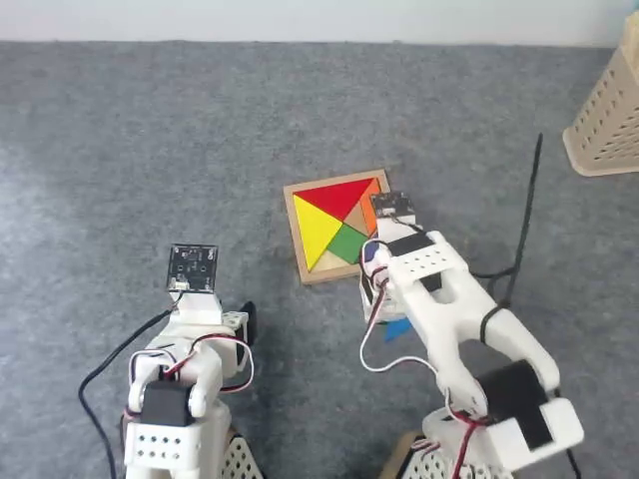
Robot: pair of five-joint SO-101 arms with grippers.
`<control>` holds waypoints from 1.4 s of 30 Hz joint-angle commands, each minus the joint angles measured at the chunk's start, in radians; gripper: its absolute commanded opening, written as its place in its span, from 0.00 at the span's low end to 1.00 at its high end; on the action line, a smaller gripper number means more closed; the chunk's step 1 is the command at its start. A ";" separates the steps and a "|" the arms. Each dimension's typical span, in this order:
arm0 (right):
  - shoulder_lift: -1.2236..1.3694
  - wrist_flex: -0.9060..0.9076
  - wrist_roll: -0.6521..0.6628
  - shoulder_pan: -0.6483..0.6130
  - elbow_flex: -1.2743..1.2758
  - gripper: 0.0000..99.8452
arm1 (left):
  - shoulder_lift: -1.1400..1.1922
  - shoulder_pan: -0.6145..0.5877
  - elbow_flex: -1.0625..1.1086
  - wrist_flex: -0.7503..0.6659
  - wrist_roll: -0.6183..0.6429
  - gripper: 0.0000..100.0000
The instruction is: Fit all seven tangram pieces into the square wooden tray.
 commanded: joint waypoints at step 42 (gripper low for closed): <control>0.004 0.145 0.144 -0.028 -0.095 0.26 | -0.020 -0.005 -0.002 -0.006 0.006 0.15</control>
